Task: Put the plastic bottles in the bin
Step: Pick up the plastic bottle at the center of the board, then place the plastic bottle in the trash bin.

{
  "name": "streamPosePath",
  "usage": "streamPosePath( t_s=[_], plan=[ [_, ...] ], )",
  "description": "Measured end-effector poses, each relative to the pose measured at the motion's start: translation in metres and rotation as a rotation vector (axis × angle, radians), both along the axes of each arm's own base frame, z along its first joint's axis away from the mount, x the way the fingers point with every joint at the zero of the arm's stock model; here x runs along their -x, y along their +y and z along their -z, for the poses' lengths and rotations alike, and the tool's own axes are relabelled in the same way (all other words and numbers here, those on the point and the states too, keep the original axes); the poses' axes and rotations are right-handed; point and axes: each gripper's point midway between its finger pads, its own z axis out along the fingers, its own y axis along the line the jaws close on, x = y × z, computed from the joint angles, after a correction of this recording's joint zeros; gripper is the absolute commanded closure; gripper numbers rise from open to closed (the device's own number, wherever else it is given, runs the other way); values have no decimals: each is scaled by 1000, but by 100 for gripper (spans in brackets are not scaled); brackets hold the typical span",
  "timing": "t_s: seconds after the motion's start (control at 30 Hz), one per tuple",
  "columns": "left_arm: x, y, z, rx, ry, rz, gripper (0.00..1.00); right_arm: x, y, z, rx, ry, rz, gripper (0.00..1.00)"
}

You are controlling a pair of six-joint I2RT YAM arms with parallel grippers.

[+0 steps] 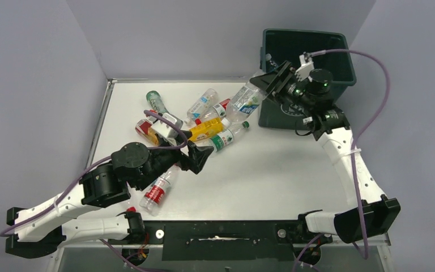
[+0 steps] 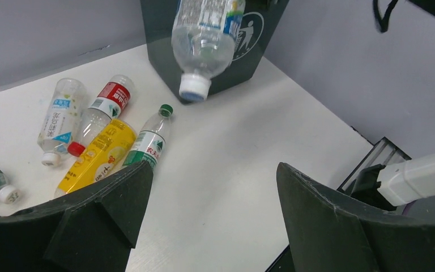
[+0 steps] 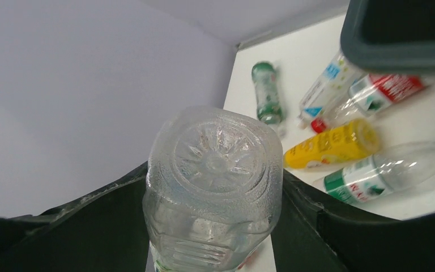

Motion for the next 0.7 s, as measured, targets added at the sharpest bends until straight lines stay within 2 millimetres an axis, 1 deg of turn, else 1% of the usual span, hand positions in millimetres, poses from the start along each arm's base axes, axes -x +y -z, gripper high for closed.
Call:
streamPosePath(
  t_s=[0.1,0.2,0.3,0.4,0.47,0.53,0.6,0.7],
  plan=[
    [1,0,5,-1,19,-2,19,-12,-32,-32,87,-95,104,49],
    [1,-1,19,-24,45,-4,19,-20,-65,-62,166,-187,216,49],
    [2,-1,32,-43,71,-7,19,-25,-97,-85,240,-253,328,49],
    [2,-2,41,-53,91,-9,19,-28,-120,-100,300,-298,418,48],
    [3,-1,47,-58,102,-11,19,-30,-135,-107,337,-322,474,48],
    [3,-1,52,-62,115,-12,19,-34,-149,-108,376,-331,528,47],
    [4,-2,56,-63,125,-12,19,-38,-160,-106,408,-330,568,47],
    [5,-2,62,-64,137,-12,19,-51,-182,-101,446,-319,632,47]
  ],
)
